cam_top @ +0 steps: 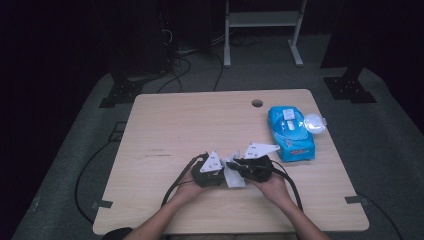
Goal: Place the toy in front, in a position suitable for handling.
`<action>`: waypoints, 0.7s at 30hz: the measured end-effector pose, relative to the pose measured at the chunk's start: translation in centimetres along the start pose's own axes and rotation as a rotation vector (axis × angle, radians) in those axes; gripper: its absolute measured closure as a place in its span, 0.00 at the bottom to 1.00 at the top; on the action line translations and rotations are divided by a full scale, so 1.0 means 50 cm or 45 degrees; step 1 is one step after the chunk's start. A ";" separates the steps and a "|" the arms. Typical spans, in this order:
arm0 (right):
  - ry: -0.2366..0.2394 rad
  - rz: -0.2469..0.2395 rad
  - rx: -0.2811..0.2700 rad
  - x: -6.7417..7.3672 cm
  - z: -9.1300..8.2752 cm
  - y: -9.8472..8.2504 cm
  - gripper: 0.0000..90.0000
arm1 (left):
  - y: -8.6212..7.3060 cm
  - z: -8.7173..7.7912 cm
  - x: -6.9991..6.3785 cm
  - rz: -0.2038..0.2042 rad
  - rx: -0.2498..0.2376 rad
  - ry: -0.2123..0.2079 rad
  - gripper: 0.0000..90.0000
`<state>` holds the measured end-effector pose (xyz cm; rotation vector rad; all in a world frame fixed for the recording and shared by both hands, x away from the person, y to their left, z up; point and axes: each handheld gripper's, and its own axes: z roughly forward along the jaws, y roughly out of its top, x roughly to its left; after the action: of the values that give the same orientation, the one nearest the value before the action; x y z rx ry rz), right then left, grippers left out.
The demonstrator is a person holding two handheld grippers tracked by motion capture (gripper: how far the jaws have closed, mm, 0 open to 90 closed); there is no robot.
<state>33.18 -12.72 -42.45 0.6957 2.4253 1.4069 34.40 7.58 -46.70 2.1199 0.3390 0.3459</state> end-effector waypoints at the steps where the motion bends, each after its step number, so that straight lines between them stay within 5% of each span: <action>1: 0.003 0.009 -0.002 0.000 0.006 0.002 0.91 | -0.001 -0.003 0.002 -0.006 -0.008 0.005 0.73; 11: -0.123 0.107 0.000 -0.044 -0.020 -0.025 0.91 | -0.009 -0.001 0.010 -0.041 -0.020 -0.004 0.74; 18: -0.087 0.065 0.006 -0.021 -0.006 -0.018 0.91 | -0.015 -0.002 0.018 -0.070 -0.017 -0.021 0.74; 21: -0.151 0.058 0.024 -0.037 -0.020 -0.025 0.91 | -0.016 -0.002 0.018 -0.067 -0.019 -0.019 0.74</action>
<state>33.99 -14.94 -43.06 0.8195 2.3479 1.3213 35.12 8.43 -47.21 2.0935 0.3818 0.3006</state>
